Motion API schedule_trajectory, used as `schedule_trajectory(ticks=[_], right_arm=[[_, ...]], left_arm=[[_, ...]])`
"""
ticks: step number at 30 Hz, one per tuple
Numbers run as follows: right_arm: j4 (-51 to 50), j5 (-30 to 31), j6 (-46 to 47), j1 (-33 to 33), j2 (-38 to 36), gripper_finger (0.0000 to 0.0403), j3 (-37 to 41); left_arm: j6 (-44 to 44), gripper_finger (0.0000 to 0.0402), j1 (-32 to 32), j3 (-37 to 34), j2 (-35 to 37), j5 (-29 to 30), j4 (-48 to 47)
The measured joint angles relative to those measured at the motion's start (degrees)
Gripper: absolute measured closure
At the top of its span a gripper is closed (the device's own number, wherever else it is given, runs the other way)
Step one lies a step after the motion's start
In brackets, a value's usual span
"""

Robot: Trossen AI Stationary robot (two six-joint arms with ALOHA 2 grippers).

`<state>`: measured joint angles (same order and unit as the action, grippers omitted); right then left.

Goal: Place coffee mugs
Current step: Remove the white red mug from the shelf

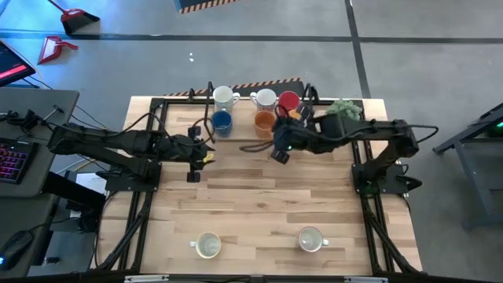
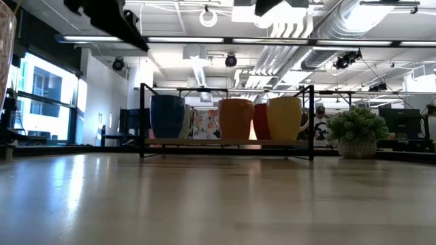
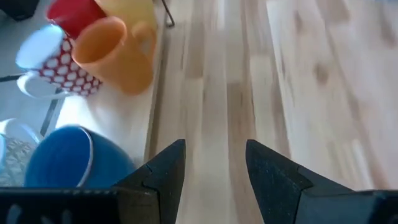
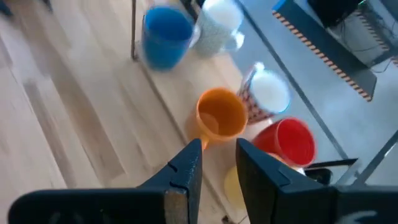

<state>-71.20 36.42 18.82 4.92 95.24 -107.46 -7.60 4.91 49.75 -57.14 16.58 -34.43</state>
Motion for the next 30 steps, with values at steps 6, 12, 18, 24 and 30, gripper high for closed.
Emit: schedule_trajectory(ticks=[6,12,18,24,30], right_arm=[[23.8,-6.8,-2.7,-0.4,-10.2,0.0322,23.4],[45.7,-16.7,-2.5,-3.1,-20.8,0.0322,43.4],[48.0,-22.3,-1.5,-2.9,-28.0,0.0322,52.4],[48.9,-22.9,-3.6,-3.6,-31.6,0.0322,53.9],[49.3,-22.9,-10.1,-3.8,-32.0,0.0322,53.9]], left_arm=[[1.6,0.0243,0.0,3.5,0.0,0.0,0.0],[8.2,0.0243,0.2,3.9,0.0,-0.5,1.6],[13.4,0.0243,2.1,3.9,-1.5,-0.9,1.7],[15.0,0.0243,1.6,3.9,-1.5,6.0,1.9],[16.5,0.0243,1.1,3.9,-1.5,6.7,6.4]])
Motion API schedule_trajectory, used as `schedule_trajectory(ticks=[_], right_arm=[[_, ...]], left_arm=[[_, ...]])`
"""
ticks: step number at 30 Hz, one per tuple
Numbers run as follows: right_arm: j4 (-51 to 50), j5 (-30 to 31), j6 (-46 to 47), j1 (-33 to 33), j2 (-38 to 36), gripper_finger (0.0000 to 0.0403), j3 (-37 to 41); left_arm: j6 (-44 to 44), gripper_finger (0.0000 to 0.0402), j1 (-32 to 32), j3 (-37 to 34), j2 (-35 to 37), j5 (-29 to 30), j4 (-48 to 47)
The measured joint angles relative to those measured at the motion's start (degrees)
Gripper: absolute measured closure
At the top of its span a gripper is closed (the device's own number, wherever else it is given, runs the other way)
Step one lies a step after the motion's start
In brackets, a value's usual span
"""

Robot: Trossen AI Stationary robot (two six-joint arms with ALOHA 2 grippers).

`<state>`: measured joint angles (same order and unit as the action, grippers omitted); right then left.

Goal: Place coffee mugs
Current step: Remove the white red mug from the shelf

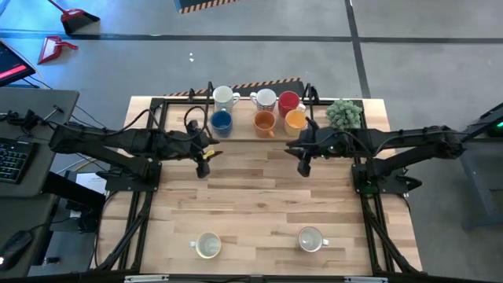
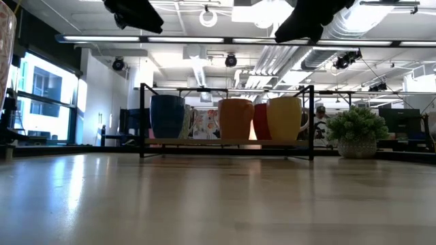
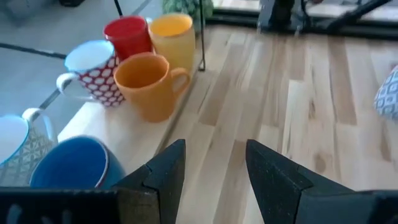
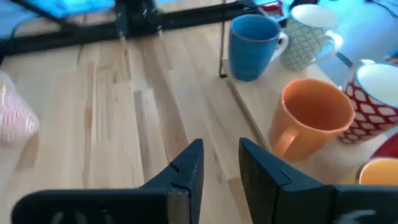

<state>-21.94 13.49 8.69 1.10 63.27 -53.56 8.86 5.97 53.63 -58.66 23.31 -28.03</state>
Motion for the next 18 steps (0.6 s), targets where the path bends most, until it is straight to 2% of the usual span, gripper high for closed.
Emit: schedule_trajectory(ticks=[4,9,12,16,18], right_arm=[[0.4,-0.2,-4.0,0.0,0.5,0.0322,0.0],[8.7,4.3,-2.6,-1.2,2.6,0.0322,0.0],[12.7,4.3,-2.6,-3.6,4.6,0.0322,0.0],[16.5,4.1,-2.2,-5.6,5.0,0.0322,0.0],[17.2,4.1,-1.5,-6.2,4.8,0.0322,0.0]], left_arm=[[0.6,0.0243,0.1,0.0,0.0,0.0,1.1],[-1.2,0.0243,-0.1,0.0,-0.2,-0.1,0.9],[-3.2,0.0243,-0.9,0.0,-0.4,-0.1,1.0],[-8.6,0.0243,-5.0,0.0,-0.7,1.4,3.3],[-11.5,0.0243,-9.0,0.1,-2.0,-0.9,5.7]])
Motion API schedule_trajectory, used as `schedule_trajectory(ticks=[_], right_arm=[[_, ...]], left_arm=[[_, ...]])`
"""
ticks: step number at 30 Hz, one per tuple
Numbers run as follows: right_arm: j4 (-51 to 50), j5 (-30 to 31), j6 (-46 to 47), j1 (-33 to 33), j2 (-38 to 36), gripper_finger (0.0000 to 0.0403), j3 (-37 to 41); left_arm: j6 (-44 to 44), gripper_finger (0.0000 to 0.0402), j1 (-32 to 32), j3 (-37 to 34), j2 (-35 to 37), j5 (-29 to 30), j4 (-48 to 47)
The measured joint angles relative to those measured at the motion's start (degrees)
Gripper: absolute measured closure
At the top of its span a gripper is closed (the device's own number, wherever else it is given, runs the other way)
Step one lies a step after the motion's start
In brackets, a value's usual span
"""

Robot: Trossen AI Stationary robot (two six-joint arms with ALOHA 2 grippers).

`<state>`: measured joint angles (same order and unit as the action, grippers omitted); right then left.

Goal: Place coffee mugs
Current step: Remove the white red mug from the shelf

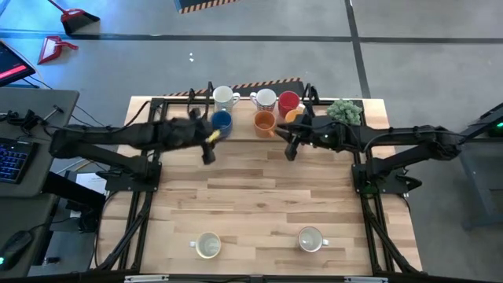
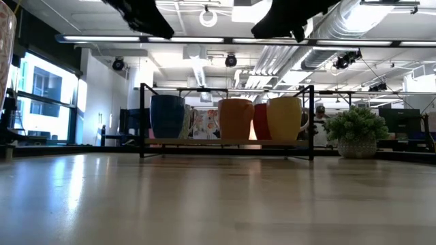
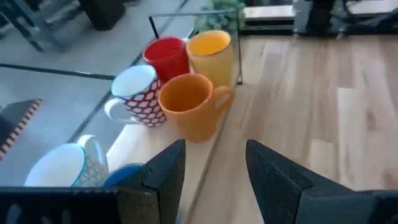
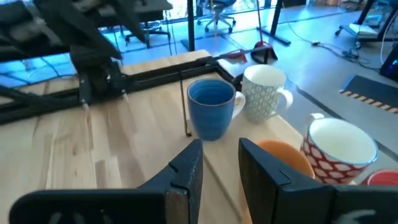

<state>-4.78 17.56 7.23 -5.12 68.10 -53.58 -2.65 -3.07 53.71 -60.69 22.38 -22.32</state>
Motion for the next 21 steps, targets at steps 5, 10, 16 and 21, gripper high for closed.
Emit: schedule_trajectory(ticks=[5,10,16,21], right_arm=[[0.7,0.0,2.6,-0.4,-0.2,0.0322,0.0],[-0.2,0.0,4.3,0.6,-0.2,0.0322,0.0],[-2.8,0.0,4.8,0.5,-0.2,0.0322,0.0],[-6.9,0.0,4.9,0.6,-0.4,0.0322,0.0]], left_arm=[[-5.1,0.0243,-10.5,3.0,-7.2,-10.4,1.3],[-13.4,0.0243,-16.2,13.2,-16.6,-12.8,0.9],[-18.2,0.0243,-20.7,28.3,-29.5,-19.6,-6.7],[-22.8,0.0243,-22.2,42.3,-40.2,-22.7,-13.5]])
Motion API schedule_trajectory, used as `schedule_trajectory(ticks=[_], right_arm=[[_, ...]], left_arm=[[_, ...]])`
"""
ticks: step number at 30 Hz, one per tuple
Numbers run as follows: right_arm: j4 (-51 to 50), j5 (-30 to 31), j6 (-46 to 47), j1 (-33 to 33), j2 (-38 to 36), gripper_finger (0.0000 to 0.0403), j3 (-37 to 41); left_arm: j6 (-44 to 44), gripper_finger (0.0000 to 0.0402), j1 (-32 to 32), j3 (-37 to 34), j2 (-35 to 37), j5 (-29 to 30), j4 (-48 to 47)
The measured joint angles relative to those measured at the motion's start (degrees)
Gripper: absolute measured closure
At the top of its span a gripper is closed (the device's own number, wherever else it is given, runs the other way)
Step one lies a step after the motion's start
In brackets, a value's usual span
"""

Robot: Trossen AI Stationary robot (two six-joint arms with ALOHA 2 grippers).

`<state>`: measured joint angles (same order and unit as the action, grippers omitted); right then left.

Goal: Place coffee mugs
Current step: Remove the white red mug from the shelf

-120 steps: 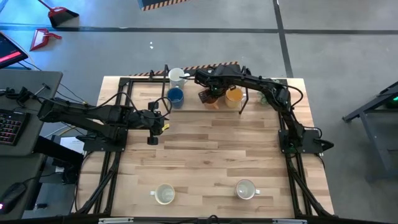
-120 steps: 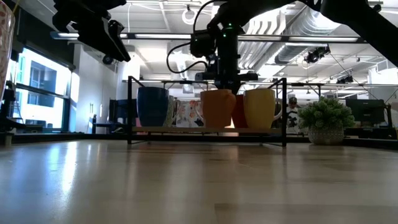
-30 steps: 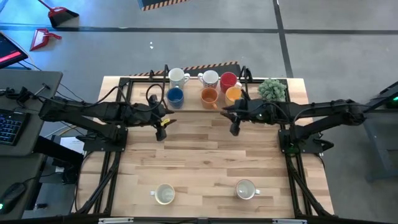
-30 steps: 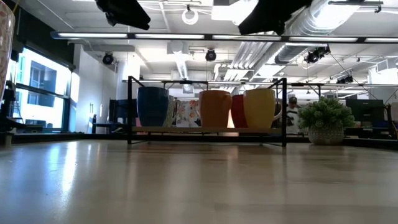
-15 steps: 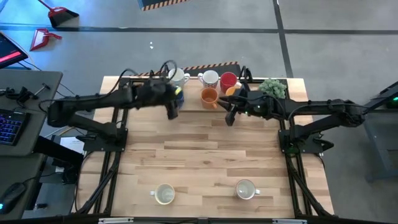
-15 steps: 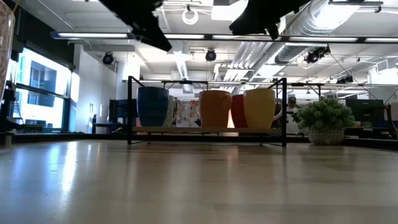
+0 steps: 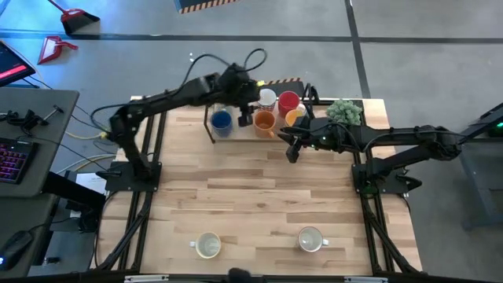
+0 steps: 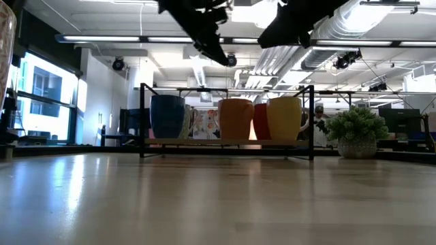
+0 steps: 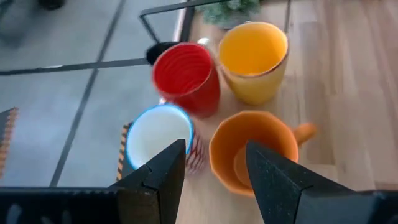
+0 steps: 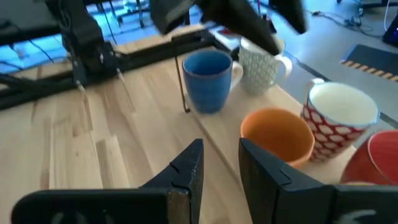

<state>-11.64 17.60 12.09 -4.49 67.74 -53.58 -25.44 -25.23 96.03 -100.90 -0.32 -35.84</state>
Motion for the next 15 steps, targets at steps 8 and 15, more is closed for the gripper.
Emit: schedule_trajectory(ticks=[8,15], right_arm=[[-6.0,-0.3,0.5,0.0,0.0,0.0322,0.0],[-5.9,-0.8,-0.1,0.0,0.0,0.0322,0.0]], left_arm=[[-8.2,0.0243,-2.8,16.2,-12.6,-1.7,-15.7],[-11.8,0.0243,-4.1,19.8,-16.7,-0.9,-16.7]])
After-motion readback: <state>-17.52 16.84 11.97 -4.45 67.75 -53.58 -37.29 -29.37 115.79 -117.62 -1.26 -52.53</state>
